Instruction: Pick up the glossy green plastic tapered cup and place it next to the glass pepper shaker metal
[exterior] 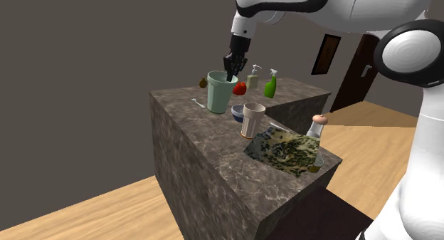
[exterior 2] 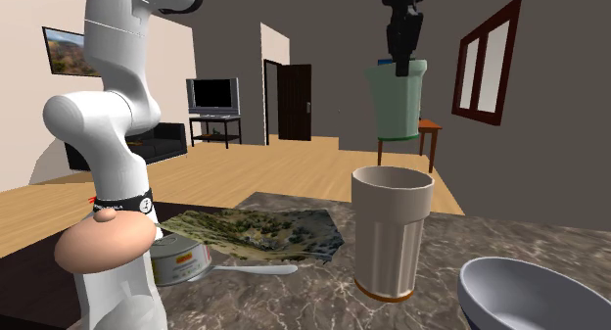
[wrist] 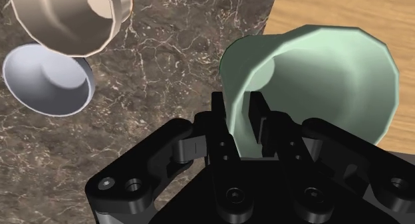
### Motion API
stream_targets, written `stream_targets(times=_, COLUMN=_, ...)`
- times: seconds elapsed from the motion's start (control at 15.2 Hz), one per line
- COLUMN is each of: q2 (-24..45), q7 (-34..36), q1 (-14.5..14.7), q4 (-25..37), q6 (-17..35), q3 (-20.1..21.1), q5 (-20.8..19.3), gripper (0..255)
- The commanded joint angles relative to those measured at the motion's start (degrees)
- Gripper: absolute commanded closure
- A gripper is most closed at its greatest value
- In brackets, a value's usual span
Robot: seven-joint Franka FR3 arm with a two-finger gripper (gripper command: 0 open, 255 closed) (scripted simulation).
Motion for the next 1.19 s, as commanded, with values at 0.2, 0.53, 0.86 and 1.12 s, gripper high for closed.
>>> stream_targets(times=0.2, q2=1.17, q7=0.54, q1=-0.01, q4=5.61, q6=-4.39, q3=0.05, q5=0.02, gripper=255)
stream_targets(times=0.53, q2=3.41, q7=0.98, q1=-0.20, q4=12.95, q6=-9.47, q3=0.06, q5=0.13, gripper=255)
stream_targets(times=0.86, q2=3.02, q7=-1.24, q1=-2.03, q4=14.54, q6=-11.69, q3=-0.66, q5=0.48, gripper=255)
stream_targets(times=1.12, q2=0.25, q7=-6.26, q1=-5.42, q4=10.57, q6=-11.04, q3=-2.26, q5=0.94, gripper=255)
